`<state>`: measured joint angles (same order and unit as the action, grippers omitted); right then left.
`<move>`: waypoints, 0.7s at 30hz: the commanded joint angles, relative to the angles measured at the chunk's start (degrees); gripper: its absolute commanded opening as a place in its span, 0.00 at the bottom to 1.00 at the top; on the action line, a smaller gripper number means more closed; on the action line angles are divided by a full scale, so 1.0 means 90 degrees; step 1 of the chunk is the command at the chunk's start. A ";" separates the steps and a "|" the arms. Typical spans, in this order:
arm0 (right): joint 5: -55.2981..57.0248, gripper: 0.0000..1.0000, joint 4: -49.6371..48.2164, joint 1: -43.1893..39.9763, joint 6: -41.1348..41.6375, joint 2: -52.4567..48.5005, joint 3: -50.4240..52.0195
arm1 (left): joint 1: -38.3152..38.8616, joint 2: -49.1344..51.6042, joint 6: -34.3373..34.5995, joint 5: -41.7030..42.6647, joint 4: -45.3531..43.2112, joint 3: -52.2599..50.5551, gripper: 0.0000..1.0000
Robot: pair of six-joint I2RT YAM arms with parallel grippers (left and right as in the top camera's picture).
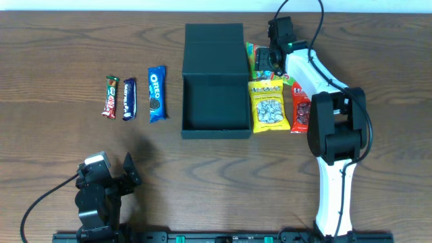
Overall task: Pack container
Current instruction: 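Carry the Haribo bag left and drop it into the black box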
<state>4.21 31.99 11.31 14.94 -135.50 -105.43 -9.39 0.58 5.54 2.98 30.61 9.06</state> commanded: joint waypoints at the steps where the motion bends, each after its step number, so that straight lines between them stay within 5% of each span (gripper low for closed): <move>1: -0.0017 0.36 0.0136 -0.0095 0.0073 -0.0461 0.0114 | -0.0034 -0.0036 -0.0092 -0.0017 0.0002 -0.0085 0.95; 7: -0.0015 0.01 0.0202 -0.0165 0.0068 -0.0454 0.0095 | -0.0034 -0.0036 -0.0092 -0.0017 0.0002 -0.0085 0.95; 14: -0.0015 0.01 0.0376 -0.0267 -0.0605 -0.0053 -0.0245 | -0.0034 -0.0036 -0.0092 -0.0017 0.0002 -0.0085 0.95; 21: -0.0272 0.01 0.0437 -0.0148 -0.2817 0.1219 -0.0797 | -0.0034 -0.0036 -0.0092 -0.0017 0.0002 -0.0085 0.95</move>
<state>3.18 36.16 9.43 1.43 -132.97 -108.81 -9.39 0.58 5.54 2.98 30.61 9.06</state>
